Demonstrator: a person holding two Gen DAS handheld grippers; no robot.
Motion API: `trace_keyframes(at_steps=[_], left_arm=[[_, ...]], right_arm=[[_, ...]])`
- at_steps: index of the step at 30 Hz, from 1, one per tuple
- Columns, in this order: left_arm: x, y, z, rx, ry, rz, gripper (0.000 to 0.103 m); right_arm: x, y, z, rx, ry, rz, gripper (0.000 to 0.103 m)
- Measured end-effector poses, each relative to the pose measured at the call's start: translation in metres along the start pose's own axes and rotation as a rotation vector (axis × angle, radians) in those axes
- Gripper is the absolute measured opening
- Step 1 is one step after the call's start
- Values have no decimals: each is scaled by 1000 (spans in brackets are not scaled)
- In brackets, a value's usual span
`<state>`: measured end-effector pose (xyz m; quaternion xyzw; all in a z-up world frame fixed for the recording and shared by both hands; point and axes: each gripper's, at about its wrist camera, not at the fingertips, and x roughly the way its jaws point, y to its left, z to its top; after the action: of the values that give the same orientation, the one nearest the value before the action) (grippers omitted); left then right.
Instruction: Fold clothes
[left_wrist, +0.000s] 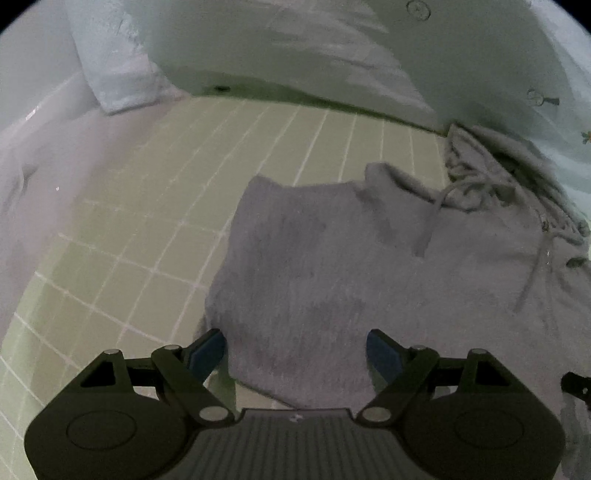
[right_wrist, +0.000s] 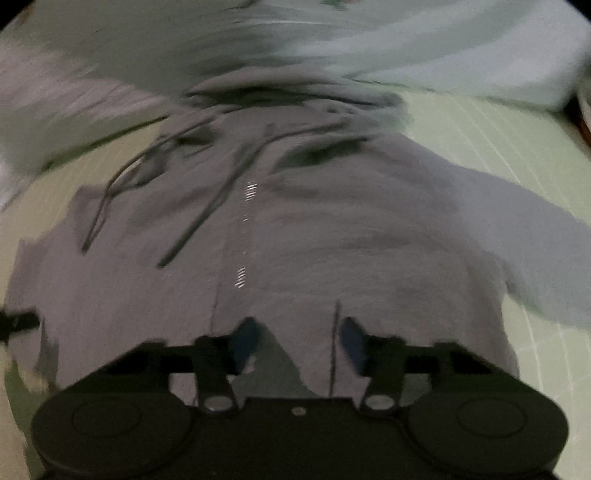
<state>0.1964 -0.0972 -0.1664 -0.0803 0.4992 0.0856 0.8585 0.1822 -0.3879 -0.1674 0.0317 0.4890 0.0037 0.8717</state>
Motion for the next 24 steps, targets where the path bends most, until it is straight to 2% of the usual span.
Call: trace_keyframes(at_steps=[1,2,6,16,24], left_arm=[[0,-1,-1,5,1,1,85],[-1,-2,-1,9,1,2,85],[-4,-4,0,19,-8,5,85],[-55,-16,-4,69,-128,45,85],[-68,-35,-21,19,-131,79,85]], right_arm=[[-2,3,0,-27,-2,-1,29],[-2,5,0,-48,-2,9,7],[-8,6,2,-75,-25,35,6],[-58,-17,21,-51,-222,100,6],[-97,-81,47,72,-338,109,6]])
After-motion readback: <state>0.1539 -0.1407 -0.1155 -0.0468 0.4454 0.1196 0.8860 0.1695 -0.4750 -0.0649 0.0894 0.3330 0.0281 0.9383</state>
